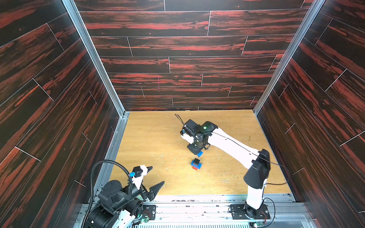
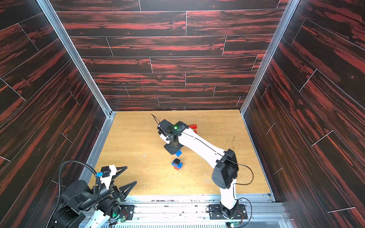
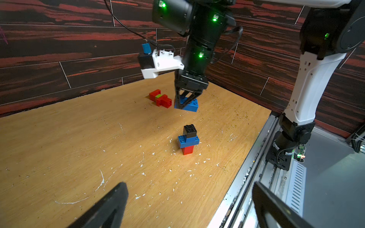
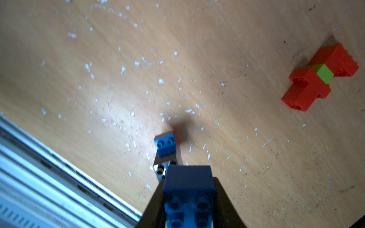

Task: Assemble the letter f with lego
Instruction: Pick up the lego brick from the center of the board, then assemble the lego brick with the lego brick.

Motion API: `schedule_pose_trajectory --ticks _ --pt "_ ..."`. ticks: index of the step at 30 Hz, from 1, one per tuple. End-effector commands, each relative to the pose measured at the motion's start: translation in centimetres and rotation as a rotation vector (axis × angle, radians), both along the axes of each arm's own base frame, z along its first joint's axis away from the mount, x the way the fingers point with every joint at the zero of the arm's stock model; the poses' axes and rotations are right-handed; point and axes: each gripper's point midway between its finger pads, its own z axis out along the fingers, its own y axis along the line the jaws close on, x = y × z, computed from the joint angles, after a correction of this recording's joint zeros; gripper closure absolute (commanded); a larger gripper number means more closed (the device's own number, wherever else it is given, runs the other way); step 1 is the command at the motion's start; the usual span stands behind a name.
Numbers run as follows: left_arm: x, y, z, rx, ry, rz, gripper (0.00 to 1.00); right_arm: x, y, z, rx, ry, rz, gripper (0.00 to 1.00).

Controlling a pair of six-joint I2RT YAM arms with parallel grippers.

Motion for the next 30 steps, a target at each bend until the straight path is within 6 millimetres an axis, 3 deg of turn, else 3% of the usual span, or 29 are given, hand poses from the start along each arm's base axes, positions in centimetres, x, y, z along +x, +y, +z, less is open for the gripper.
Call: schedule_pose_trajectory --ticks 1,7,16,24,30 --pt "-0.1 0.0 -0.3 0.010 0.000 -0.001 0.00 -1.7 -0.5 -0.1 0.010 0.026 0.084 0.94" --pt "0.0 0.0 -0.3 0.011 0.003 0.000 0.00 -4.6 -1.3 -1.4 0.024 0.106 0.222 0.94" --pt "0.1 0.1 -0.3 0.010 0.001 0.005 0.00 -4.8 -0.8 -1.9 0.062 0.083 0.334 0.94" --pt "0.2 0.0 -0.4 0.015 0.010 0.000 0.00 -4.3 -0.5 -3.7 0.058 0.116 0.338 0.94" --pt "0.1 0.0 -0.4 0.013 0.005 0.003 0.00 -4.1 -0.8 -4.0 0.031 0.134 0.332 0.94"
